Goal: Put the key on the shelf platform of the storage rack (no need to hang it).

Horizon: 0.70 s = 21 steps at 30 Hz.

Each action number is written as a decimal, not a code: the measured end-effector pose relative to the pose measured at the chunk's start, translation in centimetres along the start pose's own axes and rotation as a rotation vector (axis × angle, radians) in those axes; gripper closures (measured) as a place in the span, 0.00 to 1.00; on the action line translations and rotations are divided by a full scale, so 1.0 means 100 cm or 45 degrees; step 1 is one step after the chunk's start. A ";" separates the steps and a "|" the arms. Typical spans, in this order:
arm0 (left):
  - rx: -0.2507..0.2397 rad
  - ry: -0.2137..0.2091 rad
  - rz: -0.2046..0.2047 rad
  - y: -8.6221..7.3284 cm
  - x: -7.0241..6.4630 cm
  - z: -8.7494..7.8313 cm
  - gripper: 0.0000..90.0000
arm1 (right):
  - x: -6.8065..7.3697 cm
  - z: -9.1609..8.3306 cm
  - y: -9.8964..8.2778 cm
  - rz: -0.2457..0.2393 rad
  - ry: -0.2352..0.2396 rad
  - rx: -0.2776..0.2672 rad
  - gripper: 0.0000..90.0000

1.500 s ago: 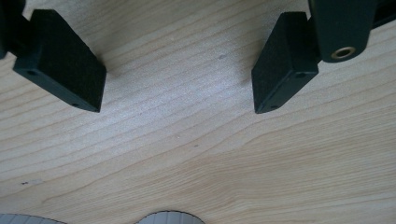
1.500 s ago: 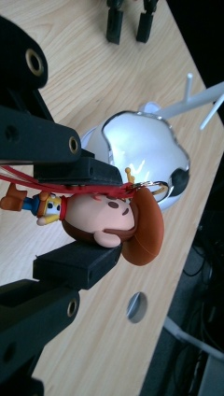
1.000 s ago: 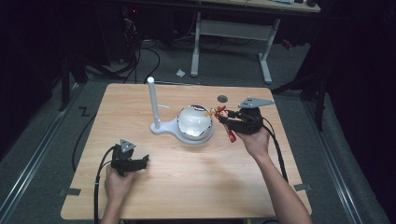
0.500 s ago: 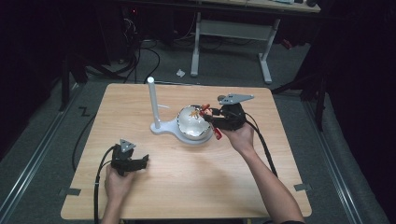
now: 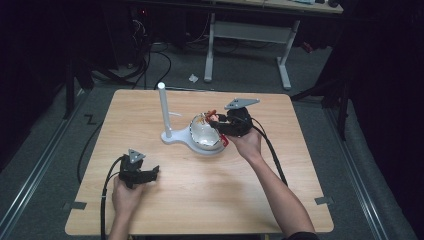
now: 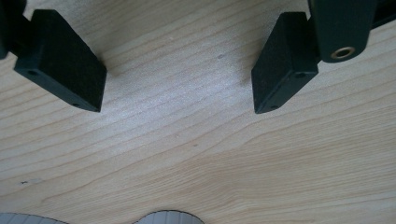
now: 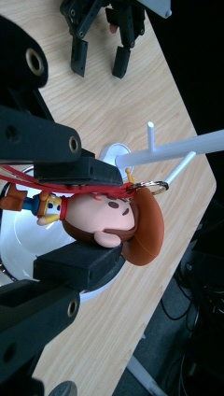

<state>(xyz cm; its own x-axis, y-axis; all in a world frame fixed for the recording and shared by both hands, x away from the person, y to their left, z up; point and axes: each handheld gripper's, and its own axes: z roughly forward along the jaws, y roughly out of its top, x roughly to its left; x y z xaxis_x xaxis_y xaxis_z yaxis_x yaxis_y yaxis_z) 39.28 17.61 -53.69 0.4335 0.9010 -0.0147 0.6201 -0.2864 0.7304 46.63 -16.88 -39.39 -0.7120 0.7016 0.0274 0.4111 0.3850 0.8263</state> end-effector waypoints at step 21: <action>-0.002 -0.002 0.000 0.000 0.000 0.000 0.20 | -0.010 0.030 -0.009 0.056 -0.001 0.063 0.69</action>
<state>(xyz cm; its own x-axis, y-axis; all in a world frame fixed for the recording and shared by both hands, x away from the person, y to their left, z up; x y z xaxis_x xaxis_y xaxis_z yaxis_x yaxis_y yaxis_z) 39.24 17.62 -53.70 0.4346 0.9005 -0.0158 0.6189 -0.2859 0.7316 48.63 -16.10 -41.84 -0.6923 0.7189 0.0628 0.4695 0.3826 0.7957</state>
